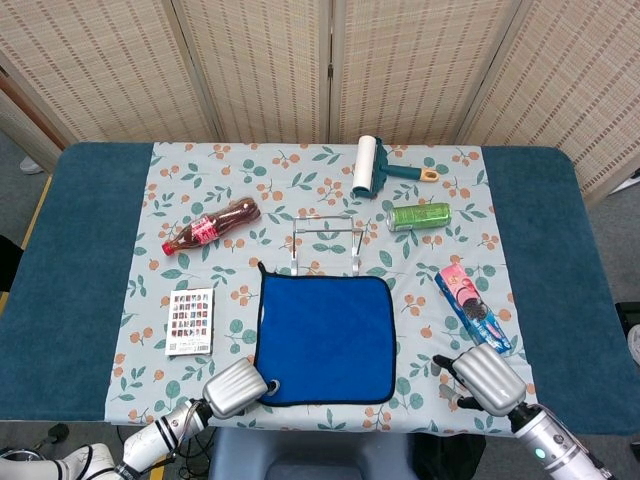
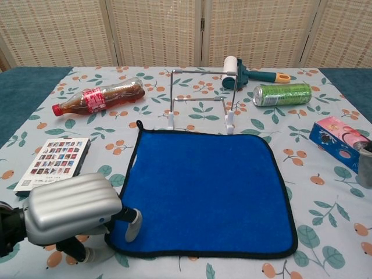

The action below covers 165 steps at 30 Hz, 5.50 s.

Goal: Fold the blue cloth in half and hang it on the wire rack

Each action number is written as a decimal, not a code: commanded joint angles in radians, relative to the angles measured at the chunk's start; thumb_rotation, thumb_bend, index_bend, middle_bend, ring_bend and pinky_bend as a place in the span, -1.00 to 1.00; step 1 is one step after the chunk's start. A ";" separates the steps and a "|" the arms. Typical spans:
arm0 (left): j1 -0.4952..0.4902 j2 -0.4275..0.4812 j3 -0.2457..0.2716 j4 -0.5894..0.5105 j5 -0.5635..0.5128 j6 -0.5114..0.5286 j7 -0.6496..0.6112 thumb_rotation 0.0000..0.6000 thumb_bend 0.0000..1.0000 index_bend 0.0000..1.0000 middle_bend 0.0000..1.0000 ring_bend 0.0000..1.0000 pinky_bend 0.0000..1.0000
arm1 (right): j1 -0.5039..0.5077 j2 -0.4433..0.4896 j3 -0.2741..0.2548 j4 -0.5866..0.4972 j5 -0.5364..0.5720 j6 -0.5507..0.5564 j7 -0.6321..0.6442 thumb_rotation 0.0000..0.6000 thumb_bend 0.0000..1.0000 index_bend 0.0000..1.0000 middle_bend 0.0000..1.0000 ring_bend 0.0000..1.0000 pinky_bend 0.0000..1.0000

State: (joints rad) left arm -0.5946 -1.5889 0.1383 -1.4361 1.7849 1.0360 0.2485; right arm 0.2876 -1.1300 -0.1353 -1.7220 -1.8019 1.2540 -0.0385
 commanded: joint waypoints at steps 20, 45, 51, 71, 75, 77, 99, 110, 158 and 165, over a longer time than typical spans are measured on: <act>-0.014 -0.028 -0.010 0.023 -0.012 0.026 -0.088 1.00 -0.14 0.29 1.00 0.71 0.89 | 0.010 -0.014 0.003 0.009 -0.005 -0.002 0.009 1.00 -0.34 -0.04 0.80 0.70 0.89; -0.020 -0.026 -0.021 -0.005 -0.036 0.043 -0.134 1.00 -0.14 0.26 1.00 0.71 0.89 | 0.114 -0.255 0.039 0.105 0.051 -0.214 -0.141 1.00 -0.69 0.04 0.83 0.74 0.94; -0.019 -0.023 -0.023 -0.007 -0.043 0.045 -0.132 1.00 -0.14 0.26 1.00 0.71 0.89 | 0.132 -0.279 0.037 0.126 0.061 -0.232 -0.150 1.00 -0.69 0.04 0.83 0.74 0.94; -0.013 -0.020 -0.019 -0.006 -0.047 0.055 -0.140 1.00 -0.14 0.25 1.00 0.71 0.89 | 0.172 -0.310 0.022 0.152 0.103 -0.281 -0.149 1.00 -0.69 0.06 0.83 0.74 0.94; -0.013 -0.020 -0.019 -0.006 -0.049 0.056 -0.141 1.00 -0.14 0.25 1.00 0.71 0.89 | 0.180 -0.320 0.021 0.160 0.113 -0.292 -0.158 1.00 -0.69 0.06 0.83 0.74 0.94; -0.012 -0.020 -0.018 -0.006 -0.047 0.058 -0.144 1.00 -0.14 0.25 1.00 0.71 0.89 | 0.182 -0.324 0.022 0.159 0.117 -0.292 -0.157 1.00 -0.69 0.06 0.83 0.74 0.94; -0.006 -0.013 -0.015 -0.010 -0.052 0.061 -0.142 1.00 -0.14 0.24 1.00 0.71 0.89 | 0.217 -0.352 0.024 0.182 0.148 -0.313 -0.163 1.00 -0.44 0.09 0.84 0.74 0.94; -0.004 -0.010 -0.018 -0.009 -0.051 0.069 -0.151 1.00 -0.14 0.24 1.00 0.71 0.89 | 0.225 -0.370 0.033 0.196 0.169 -0.313 -0.166 1.00 -0.41 0.23 0.85 0.74 0.94; -0.091 0.056 -0.164 -0.053 -0.194 -0.028 -0.256 1.00 -0.14 0.24 1.00 0.71 0.89 | 0.223 -0.330 0.127 0.147 0.224 -0.181 -0.144 1.00 -0.04 0.35 0.87 0.74 0.94; -0.140 0.032 -0.232 -0.005 -0.305 -0.116 -0.262 1.00 -0.14 0.24 1.00 0.71 0.89 | 0.233 -0.334 0.166 0.166 0.276 -0.189 -0.129 1.00 -0.03 0.35 0.87 0.74 0.94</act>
State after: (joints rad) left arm -0.7212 -1.5477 -0.0747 -1.4561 1.5051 0.9401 -0.0096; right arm 0.5179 -1.4623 0.0266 -1.5604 -1.5322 1.0680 -0.1701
